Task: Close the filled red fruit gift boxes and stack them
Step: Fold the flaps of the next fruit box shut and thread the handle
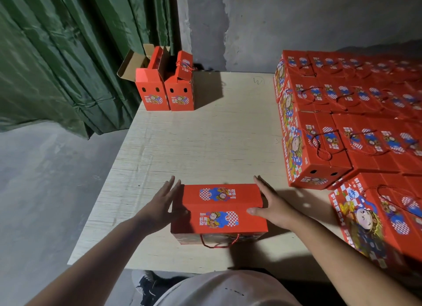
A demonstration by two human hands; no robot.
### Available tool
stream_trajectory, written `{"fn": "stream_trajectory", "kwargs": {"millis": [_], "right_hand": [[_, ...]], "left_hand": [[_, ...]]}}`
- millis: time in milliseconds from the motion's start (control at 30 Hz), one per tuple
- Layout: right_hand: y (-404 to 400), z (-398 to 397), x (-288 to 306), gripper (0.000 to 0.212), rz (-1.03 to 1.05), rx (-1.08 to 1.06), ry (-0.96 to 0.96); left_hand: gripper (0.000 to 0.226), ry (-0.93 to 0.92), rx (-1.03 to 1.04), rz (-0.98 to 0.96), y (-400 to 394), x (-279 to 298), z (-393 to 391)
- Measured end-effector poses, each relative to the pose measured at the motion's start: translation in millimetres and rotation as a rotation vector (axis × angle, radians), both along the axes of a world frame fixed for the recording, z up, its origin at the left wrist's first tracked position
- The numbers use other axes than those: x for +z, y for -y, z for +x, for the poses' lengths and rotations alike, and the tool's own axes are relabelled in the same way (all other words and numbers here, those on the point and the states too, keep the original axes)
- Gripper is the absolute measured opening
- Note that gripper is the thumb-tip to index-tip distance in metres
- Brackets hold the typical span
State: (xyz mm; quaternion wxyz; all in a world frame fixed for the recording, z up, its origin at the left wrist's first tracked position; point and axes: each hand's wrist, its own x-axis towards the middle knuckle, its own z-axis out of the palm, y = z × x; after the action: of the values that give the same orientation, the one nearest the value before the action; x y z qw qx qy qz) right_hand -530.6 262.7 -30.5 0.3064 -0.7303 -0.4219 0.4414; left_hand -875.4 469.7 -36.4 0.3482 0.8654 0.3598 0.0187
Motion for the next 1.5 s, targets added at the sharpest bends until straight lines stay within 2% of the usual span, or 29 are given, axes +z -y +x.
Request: {"fn": "stream_trajectory", "kwargs": {"millis": [133,433,600,800,867,1000,1067,1300,1500], "right_hand": [[-7.2,4.6,1.6,0.103,-0.055,0.043,-0.023],[-11.1,4.3,-2.9,0.073,-0.068,0.122,0.131],[-10.9,2.9,-1.8,0.073,-0.042,0.196,0.282],[-8.7,-0.8,0.8,0.066,-0.045,0.208,0.253],[-7.8,-2.5,1.5,0.067,-0.063,0.233,0.344],[-8.1,-1.7,2.9,0.074,-0.097,0.331,0.717],[-10.1,-2.0,6.1,0.075,-0.109,0.390,0.811],[-22.2,-29.0,4.6,0.085,-0.094,0.437,0.977],[-35.6,-58.2,-4.3,0.079,-0.049,0.416,1.043]], "left_hand": [[0.101,-0.083,-0.086,0.042,-5.4,1.1,0.6],[0.085,-0.136,-0.044,0.110,1.3,7.5,8.5],[0.070,-0.164,-0.105,0.192,7.5,11.0,11.0],[0.066,-0.205,-0.084,0.235,15.6,16.2,11.6],[0.065,-0.237,-0.077,0.298,20.2,16.5,12.0],[0.064,-0.325,-0.136,0.454,27.9,12.3,18.7],[0.066,-0.352,-0.179,0.488,29.2,12.0,28.0],[0.070,-0.308,-0.229,0.438,39.0,14.0,59.4],[0.068,-0.262,-0.211,0.419,42.6,11.6,58.6]]}}
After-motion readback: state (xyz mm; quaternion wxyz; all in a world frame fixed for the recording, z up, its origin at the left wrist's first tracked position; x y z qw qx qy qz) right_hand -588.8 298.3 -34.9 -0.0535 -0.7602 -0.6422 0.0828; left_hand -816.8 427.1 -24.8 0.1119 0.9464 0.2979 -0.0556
